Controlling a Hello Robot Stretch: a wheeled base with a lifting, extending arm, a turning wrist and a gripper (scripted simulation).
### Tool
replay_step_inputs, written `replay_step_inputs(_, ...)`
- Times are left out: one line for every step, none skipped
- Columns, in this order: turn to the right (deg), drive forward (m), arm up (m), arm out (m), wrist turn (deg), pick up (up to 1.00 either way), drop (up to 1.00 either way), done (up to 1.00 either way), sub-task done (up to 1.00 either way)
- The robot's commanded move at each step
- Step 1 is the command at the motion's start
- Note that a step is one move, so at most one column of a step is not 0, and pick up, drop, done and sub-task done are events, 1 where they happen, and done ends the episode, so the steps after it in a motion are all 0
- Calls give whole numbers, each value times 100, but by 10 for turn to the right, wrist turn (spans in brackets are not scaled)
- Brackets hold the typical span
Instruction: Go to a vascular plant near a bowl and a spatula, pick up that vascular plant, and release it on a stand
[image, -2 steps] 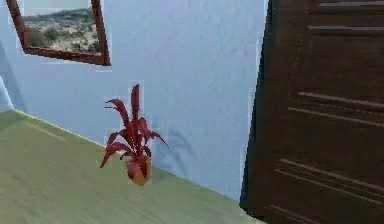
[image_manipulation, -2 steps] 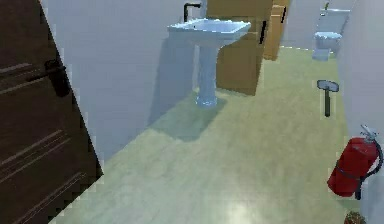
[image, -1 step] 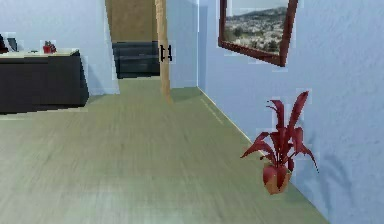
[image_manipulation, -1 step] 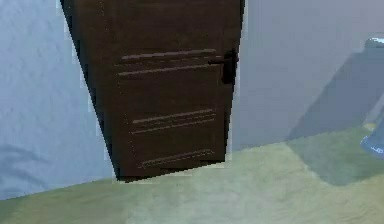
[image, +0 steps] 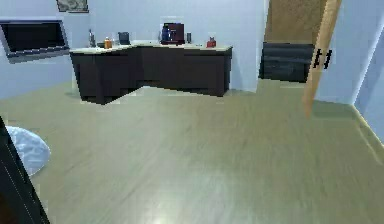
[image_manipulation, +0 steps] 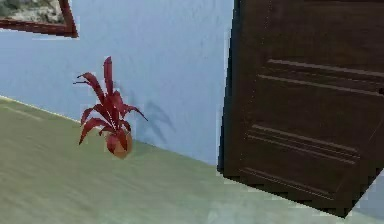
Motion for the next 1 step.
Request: replay_step_inputs(0, 85, 0, 0, 0, 0, 0, 0, 0)
